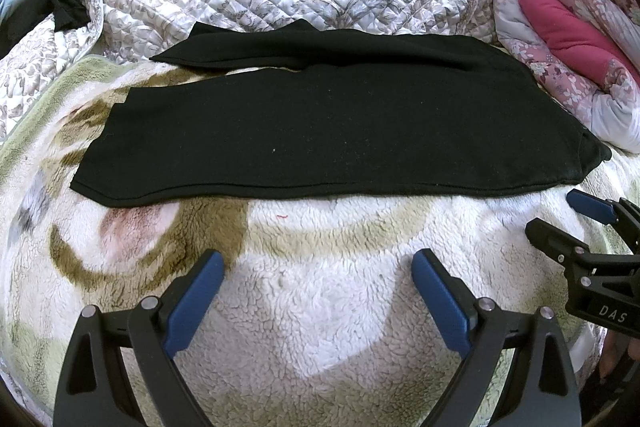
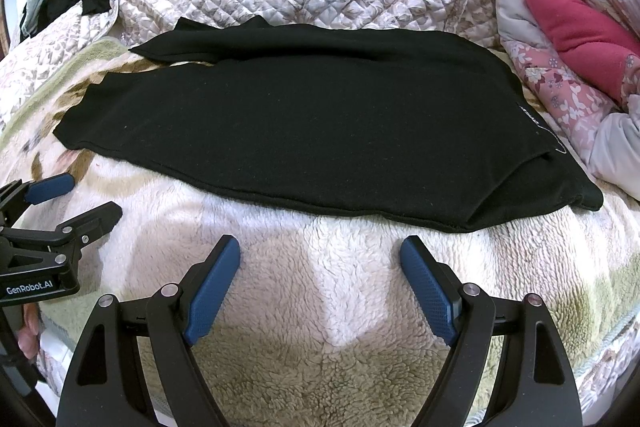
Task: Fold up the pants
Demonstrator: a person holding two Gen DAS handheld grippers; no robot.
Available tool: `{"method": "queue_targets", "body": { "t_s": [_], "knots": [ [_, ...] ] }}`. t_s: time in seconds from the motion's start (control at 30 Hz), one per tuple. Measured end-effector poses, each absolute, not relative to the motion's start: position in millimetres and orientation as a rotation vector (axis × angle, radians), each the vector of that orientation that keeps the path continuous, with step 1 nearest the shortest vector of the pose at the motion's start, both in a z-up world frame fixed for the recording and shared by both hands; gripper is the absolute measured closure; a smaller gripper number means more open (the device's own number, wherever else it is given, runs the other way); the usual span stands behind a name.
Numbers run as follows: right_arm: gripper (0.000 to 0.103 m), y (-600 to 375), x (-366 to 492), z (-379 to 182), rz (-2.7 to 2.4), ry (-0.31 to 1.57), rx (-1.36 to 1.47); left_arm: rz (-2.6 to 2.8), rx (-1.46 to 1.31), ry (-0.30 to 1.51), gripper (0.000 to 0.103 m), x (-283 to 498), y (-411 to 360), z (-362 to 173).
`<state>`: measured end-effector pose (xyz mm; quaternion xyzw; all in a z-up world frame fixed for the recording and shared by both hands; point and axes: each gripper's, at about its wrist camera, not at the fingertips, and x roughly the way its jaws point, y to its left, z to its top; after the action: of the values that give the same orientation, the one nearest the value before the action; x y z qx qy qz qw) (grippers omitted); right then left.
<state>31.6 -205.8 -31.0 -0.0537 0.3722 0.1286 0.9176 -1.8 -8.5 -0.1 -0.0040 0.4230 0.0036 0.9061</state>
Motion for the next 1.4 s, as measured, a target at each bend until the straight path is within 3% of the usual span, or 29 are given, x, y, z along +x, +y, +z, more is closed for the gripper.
{"method": "queue_targets", "body": {
  "t_s": [1.4],
  "knots": [
    [0.021, -205.6, 30.9, -30.7, 0.263, 0.764, -0.114, 0.009, -0.001, 0.867, 0.006, -2.0, -14.1, 2.3]
  ]
}}
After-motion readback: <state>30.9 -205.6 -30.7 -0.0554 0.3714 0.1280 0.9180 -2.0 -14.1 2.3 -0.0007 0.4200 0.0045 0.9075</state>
